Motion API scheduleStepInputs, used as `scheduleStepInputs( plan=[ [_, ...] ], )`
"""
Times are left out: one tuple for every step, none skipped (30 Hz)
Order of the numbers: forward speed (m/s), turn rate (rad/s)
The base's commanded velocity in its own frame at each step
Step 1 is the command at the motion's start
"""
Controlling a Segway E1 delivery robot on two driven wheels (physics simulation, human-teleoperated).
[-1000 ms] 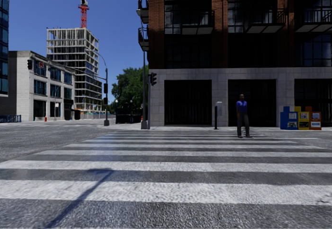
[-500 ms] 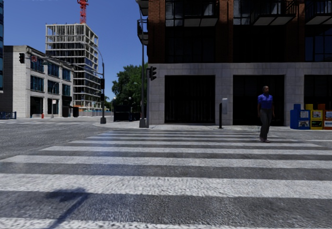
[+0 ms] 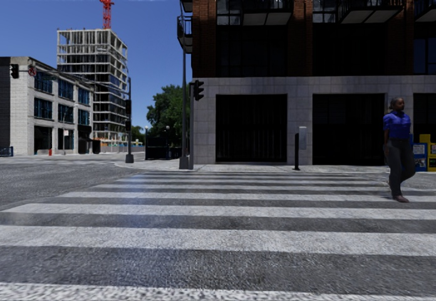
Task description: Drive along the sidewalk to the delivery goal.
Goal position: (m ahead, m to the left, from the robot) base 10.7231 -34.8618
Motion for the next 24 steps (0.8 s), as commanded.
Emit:
scheduleStepInputs(
  plan=[
    [1.94, 0.0],
    [1.94, 0.0],
    [1.94, 0.0],
    [1.94, 0.0],
    [1.94, 0.0],
    [1.94, 0.0],
    [1.94, 0.0],
    [1.94, 0.0],
    [1.94, 0.0],
    [1.94, 0.0],
    [1.95, 0.0],
    [1.95, 0.0],
    [1.97, 0.0],
    [1.99, 0.0],
    [1.99, 0.0],
    [1.99, 0.0],
    [1.99, 0.0],
    [1.99, 0.0],
    [2.0, 0.0],
    [2.0, 0.0],
    [2.0, 0.0],
    [2.0, 0.0],
    [2.0, 0.0],
    [2.0, 0.0]
  ],
)
